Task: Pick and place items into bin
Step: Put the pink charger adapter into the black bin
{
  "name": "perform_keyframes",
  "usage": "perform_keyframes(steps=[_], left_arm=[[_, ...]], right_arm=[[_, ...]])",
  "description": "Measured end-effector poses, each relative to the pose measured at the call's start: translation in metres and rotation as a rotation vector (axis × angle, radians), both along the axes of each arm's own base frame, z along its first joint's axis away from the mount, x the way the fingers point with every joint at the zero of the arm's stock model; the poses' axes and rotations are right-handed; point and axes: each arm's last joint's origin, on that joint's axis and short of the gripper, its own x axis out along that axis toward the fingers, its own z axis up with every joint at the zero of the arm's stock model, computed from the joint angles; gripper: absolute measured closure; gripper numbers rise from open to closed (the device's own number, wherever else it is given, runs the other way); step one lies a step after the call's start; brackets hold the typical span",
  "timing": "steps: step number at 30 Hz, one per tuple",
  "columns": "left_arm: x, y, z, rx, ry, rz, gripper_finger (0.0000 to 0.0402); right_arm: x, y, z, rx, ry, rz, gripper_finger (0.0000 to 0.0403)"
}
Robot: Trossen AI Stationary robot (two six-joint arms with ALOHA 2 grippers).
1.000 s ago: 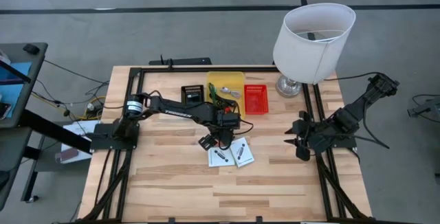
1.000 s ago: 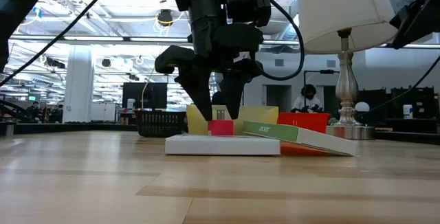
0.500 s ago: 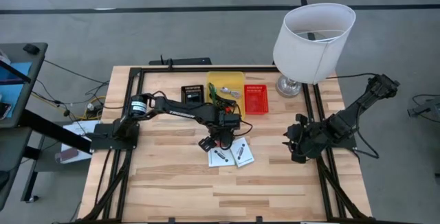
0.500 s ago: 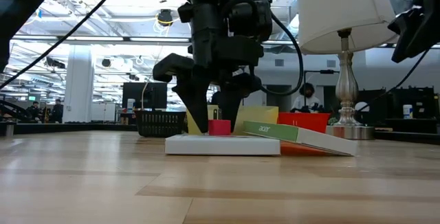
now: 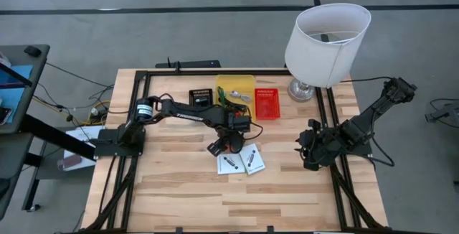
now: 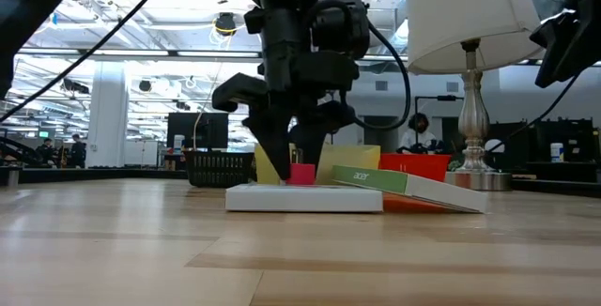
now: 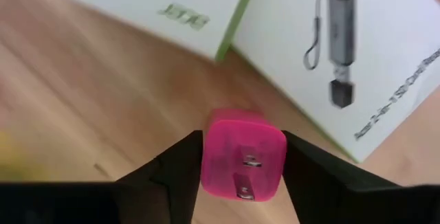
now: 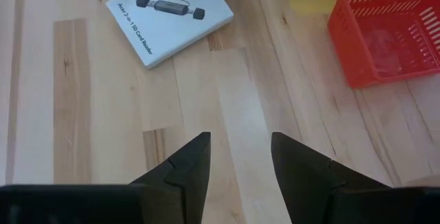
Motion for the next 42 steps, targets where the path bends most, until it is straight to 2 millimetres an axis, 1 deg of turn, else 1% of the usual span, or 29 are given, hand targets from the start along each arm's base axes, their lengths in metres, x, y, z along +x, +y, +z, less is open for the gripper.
perform_keyframes(steps=[6, 15, 20, 25, 30, 36, 39, 42], left_arm=[[-0.002, 0.005, 0.002, 0.001, 0.009, 0.015, 0.024], [-0.007, 0.004, 0.014, 0.048, 0.015, 0.024, 0.0234], [-0.014, 0.001, 0.024, 0.098, 0.048, 0.051, 0.0233], [-0.026, 0.001, 0.027, 0.149, 0.149, 0.121, 0.0233], [-0.038, 0.001, 0.027, 0.156, 0.287, 0.188, 0.0233], [-0.051, 0.002, 0.029, 0.226, 0.415, 0.218, 0.0233], [-0.055, 0.004, 0.03, 0.274, 0.453, 0.226, 0.0232], [-0.059, 0.007, 0.036, 0.309, 0.465, 0.241, 0.0232]], right_arm=[[0.0, 0.0, 0.0, 0.004, -0.001, -0.006, 0.025], [0.0, 0.0, 0.0, 0.005, -0.001, -0.007, 0.0252], [0.0, 0.0, 0.0, 0.005, -0.002, -0.007, 0.0254], [0.0, 0.0, 0.0, 0.006, -0.002, -0.009, 0.0253], [0.0, 0.0, 0.0, 0.006, -0.002, -0.009, 0.0254], [0.0, 0.0, 0.0, 0.007, -0.003, -0.009, 0.0253], [0.0, 0.0, 0.0, 0.009, -0.005, -0.01, 0.0252], [0.0, 0.0, 0.001, 0.01, -0.007, -0.01, 0.0254]])
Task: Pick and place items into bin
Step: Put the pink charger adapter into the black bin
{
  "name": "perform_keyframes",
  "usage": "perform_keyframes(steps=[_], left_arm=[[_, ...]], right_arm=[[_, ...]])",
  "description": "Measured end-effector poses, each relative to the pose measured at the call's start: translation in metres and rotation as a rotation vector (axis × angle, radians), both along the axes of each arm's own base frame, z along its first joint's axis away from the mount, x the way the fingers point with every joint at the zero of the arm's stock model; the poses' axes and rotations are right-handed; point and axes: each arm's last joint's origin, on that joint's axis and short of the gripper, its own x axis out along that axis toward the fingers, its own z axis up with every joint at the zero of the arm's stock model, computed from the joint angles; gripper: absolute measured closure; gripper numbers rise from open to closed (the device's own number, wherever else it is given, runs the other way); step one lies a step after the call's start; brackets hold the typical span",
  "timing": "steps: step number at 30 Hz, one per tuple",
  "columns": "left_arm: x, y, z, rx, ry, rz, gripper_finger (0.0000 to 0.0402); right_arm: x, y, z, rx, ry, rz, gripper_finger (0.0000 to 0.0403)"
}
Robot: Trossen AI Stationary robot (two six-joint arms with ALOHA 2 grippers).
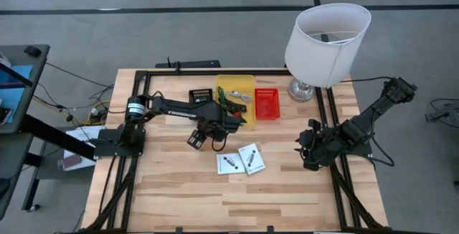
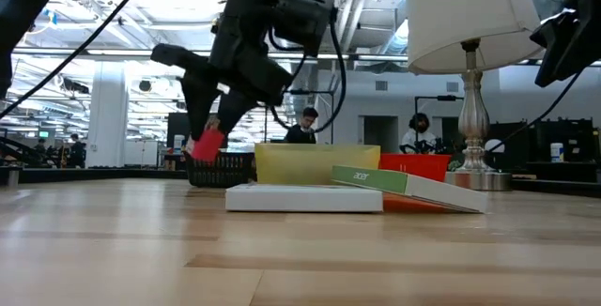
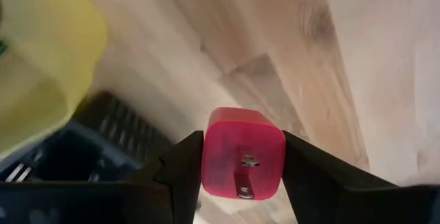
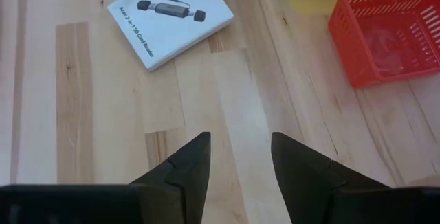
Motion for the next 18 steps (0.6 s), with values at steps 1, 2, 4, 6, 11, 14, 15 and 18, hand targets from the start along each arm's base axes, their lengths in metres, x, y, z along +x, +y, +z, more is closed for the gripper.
perform_keyframes(steps=[1, 2, 4, 6, 11, 14, 15, 18], left_arm=[[-0.001, 0.001, 0.004, 0.009, -0.007, 0.005, 0.0232], [-0.003, 0.003, 0.007, 0.015, -0.014, 0.01, 0.0232], [-0.007, 0.006, 0.016, 0.03, -0.026, 0.022, 0.0232], [-0.01, 0.011, 0.025, 0.055, -0.052, 0.029, 0.0232], [-0.021, 0.027, 0.052, 0.084, -0.149, 0.084, 0.0232], [-0.028, 0.044, 0.068, 0.096, -0.23, 0.134, 0.0232], [-0.031, 0.05, 0.073, 0.1, -0.258, 0.15, 0.0232], [-0.037, 0.074, 0.084, 0.096, -0.343, 0.216, 0.0232]], right_arm=[[0.0, 0.0, 0.0, 0.0, 0.0, 0.0, 0.0255], [0.0, 0.0, 0.0, 0.0, 0.0, 0.0, 0.0255], [0.0, 0.0, 0.0, 0.0, 0.0, 0.0, 0.0255], [0.0, 0.0, 0.0, 0.0, 0.0, 0.0, 0.0253], [0.0, 0.0, 0.0, 0.0, 0.0, 0.0, 0.0253], [0.0, 0.0, 0.0, 0.0, 0.0, 0.0, 0.0255], [0.0, 0.0, 0.0, 0.0, 0.0, -0.001, 0.0255], [0.0, 0.0, 0.0, 0.004, -0.001, -0.006, 0.0253]])
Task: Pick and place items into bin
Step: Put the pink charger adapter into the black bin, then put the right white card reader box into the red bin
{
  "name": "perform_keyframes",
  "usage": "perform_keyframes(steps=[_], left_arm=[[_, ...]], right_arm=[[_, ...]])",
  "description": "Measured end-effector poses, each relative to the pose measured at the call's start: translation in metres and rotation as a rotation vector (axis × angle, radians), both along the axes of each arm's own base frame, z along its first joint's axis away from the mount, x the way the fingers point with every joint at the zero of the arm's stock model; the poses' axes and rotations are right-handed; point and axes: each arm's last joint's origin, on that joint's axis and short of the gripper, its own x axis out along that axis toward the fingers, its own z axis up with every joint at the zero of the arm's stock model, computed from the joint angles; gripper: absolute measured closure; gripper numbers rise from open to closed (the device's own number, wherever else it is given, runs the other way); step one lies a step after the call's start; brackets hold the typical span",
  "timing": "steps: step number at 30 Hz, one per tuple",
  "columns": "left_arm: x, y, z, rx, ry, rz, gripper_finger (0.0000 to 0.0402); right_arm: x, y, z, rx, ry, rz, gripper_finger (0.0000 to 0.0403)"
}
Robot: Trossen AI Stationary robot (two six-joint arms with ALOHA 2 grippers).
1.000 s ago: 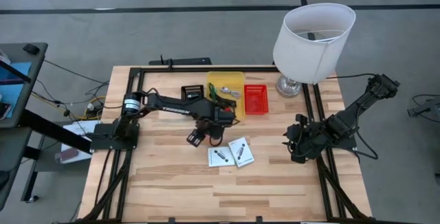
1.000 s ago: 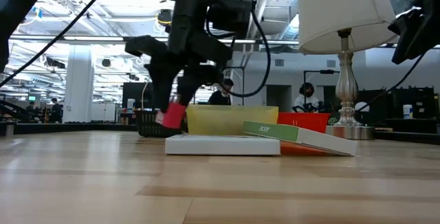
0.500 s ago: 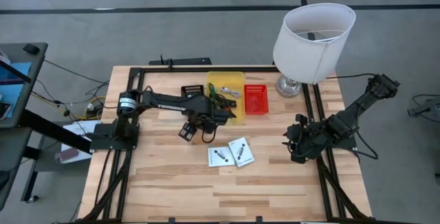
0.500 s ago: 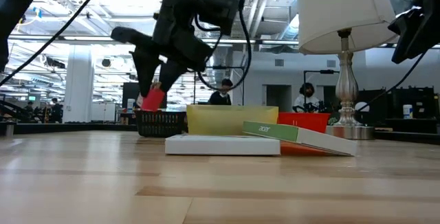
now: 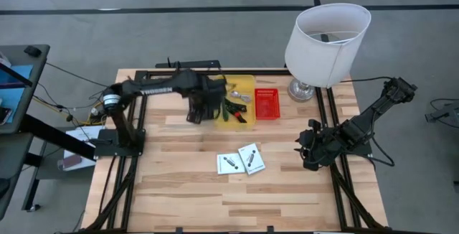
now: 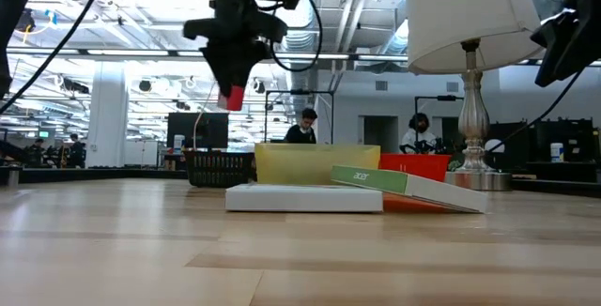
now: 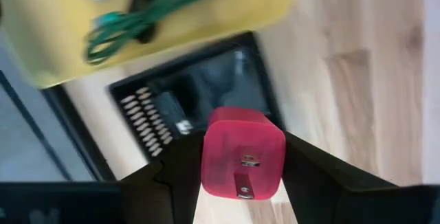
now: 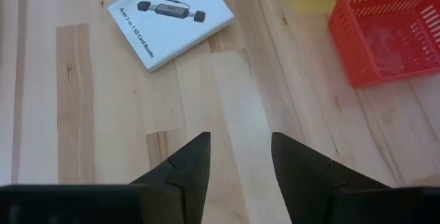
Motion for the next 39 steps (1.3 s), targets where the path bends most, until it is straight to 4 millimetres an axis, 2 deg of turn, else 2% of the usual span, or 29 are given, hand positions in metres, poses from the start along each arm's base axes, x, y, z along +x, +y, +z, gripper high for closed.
perform_keyframes(steps=[7, 13, 19, 28, 39], left_arm=[[-0.014, 0.058, 0.008, -0.105, -0.173, 0.155, 0.0232], [-0.026, 0.086, 0.005, -0.166, -0.208, 0.236, 0.0232], [-0.029, 0.091, 0.005, -0.226, -0.232, 0.268, 0.0232], [-0.029, 0.09, 0.005, -0.211, -0.222, 0.258, 0.0231], [-0.026, 0.082, 0.005, -0.203, -0.198, 0.248, 0.0201]], right_arm=[[0.0, 0.0, 0.0, 0.032, -0.01, -0.042, 0.0255], [0.0, 0.0, 0.0, 0.048, -0.015, -0.064, 0.0252], [0.0, 0.0, 0.0, 0.047, -0.015, -0.064, 0.025], [0.0, 0.0, 0.0, 0.054, -0.017, -0.074, 0.0252], [0.0, 0.0, 0.0, 0.055, -0.017, -0.074, 0.0254]])
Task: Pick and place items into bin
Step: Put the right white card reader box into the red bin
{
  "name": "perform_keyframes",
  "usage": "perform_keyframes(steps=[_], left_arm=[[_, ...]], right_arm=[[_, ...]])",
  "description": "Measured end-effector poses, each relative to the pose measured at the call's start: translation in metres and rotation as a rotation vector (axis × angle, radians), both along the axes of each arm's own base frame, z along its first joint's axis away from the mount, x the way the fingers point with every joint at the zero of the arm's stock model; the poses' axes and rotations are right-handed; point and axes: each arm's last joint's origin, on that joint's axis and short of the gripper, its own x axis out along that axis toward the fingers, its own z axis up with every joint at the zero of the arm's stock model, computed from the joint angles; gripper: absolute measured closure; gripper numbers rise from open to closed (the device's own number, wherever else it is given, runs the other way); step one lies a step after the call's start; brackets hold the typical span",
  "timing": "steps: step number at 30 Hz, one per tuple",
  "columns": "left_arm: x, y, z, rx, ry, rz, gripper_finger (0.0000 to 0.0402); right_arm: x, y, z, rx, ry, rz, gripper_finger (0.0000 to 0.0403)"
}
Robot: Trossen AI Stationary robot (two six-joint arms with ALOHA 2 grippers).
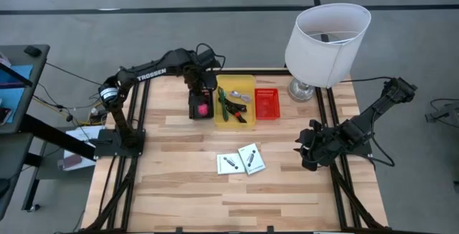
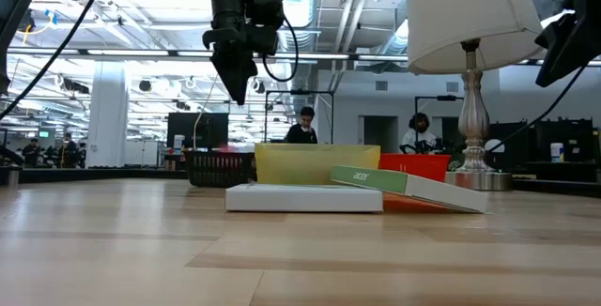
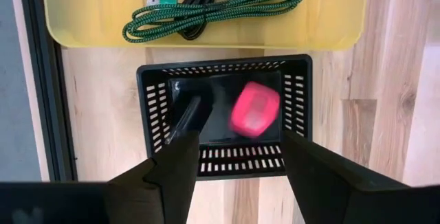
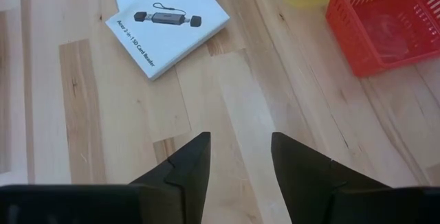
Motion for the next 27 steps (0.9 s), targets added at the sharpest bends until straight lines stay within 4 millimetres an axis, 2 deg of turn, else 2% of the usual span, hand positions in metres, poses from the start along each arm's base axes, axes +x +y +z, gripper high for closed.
perform_keyframes(steps=[9, 13, 16, 20, 27], left_arm=[[0.001, -0.007, -0.001, -0.007, 0.029, 0.014, 0.0196], [-0.007, -0.012, -0.002, -0.03, 0.135, 0.051, 0.0196], [-0.013, -0.017, 0.003, -0.106, 0.131, 0.072, 0.0196], [-0.023, -0.027, 0.029, -0.179, -0.032, 0.065, 0.0196], [-0.049, -0.046, 0.098, -0.081, -0.463, 0.109, 0.0196]], right_arm=[[0.0, 0.0, 0.0, -0.001, 0.0, 0.001, 0.0252], [0.0, 0.0, 0.0, -0.002, 0.0, 0.002, 0.0255], [0.0, 0.0, 0.0, -0.003, 0.0, 0.002, 0.0254], [0.0, 0.0, 0.0, -0.001, -0.006, 0.001, 0.0252], [0.009, 0.007, 0.006, 0.065, -0.109, 0.02, 0.0255]])
